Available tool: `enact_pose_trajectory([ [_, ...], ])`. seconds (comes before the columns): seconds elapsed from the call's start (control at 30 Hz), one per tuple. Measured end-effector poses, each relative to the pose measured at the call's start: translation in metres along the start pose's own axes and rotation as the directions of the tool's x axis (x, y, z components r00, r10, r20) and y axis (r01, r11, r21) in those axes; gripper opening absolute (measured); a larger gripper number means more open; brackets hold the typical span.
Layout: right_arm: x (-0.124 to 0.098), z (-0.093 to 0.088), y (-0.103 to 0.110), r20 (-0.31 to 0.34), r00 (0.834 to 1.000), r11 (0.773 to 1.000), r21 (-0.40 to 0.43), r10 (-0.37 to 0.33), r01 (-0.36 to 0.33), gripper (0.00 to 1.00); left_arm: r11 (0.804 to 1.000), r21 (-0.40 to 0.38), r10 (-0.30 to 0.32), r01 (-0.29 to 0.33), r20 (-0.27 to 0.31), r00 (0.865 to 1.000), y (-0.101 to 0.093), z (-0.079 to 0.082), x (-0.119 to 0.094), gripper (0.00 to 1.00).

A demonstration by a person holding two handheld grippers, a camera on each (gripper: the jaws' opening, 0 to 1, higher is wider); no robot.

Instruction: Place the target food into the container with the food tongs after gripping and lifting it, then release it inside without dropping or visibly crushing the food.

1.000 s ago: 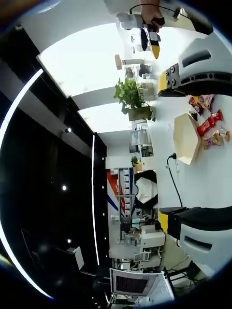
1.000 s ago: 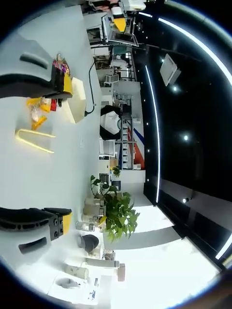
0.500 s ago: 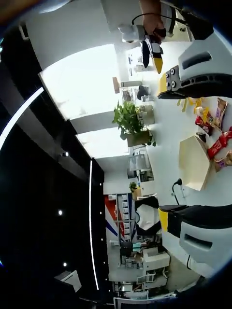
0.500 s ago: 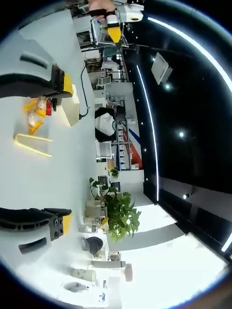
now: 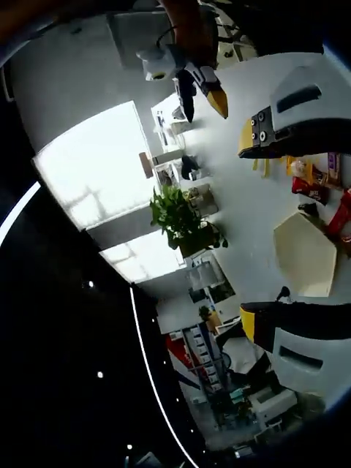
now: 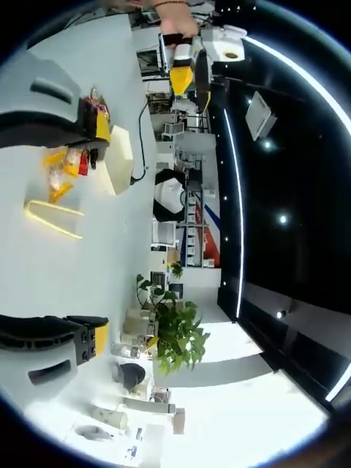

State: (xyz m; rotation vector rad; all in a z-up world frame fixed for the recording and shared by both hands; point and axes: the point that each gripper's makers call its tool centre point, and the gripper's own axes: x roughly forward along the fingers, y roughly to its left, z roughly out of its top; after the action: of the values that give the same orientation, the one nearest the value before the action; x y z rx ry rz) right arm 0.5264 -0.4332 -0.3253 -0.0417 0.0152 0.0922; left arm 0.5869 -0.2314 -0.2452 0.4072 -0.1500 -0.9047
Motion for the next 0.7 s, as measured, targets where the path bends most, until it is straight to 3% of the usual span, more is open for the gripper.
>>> enact_pose_trajectory([
  [0.2, 0.001, 0.000, 0.006, -0.004, 1.000, 1.000, -0.003, 0.022, -0.022, 0.97, 0.997, 0.039, -0.062, 0.064, -0.043, 0.997, -0.003, -0.008, 0.023, 0.83],
  [0.43, -0.001, -0.007, 0.008, -0.023, 0.999, 1.000, 0.006, 0.028, -0.028, 0.97, 0.980, 0.109, -0.155, 0.165, -0.096, 0.983, -0.012, -0.018, 0.049, 0.80],
  [0.7, -0.003, -0.012, 0.007, -0.040, 0.999, 1.000, 0.010, 0.029, -0.029, 0.98, 0.943, 0.119, -0.289, 0.311, -0.171, 0.942, -0.037, -0.042, 0.083, 0.74],
])
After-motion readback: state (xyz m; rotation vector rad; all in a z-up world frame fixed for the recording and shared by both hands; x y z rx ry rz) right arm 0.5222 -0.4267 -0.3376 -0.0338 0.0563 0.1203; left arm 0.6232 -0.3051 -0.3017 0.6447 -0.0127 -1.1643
